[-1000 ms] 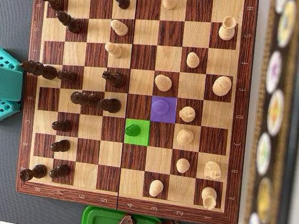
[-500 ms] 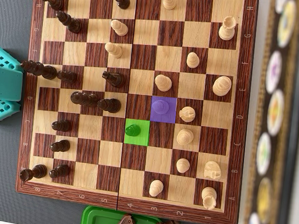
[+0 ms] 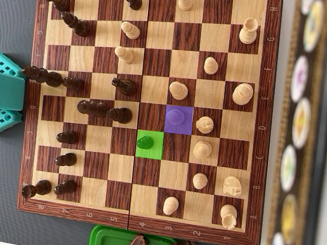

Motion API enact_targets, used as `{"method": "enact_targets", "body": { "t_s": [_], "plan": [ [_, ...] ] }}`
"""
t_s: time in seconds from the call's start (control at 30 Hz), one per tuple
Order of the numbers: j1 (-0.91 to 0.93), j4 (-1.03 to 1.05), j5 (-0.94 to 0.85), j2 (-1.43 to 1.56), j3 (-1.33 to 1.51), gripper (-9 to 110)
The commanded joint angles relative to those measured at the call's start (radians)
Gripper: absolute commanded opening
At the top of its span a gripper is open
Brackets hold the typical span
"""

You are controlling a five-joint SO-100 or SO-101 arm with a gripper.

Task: Play chess

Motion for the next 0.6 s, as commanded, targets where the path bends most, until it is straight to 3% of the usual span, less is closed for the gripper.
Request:
{"method": "enact_targets", "body": {
  "t_s": [0.0, 0.57],
  "plan": [
    [0.002, -0.003, 0.005, -0.009, 0.020, 18],
    [-0.005, -0.003, 0.005, -0.009, 0.020, 18]
  ]
}}
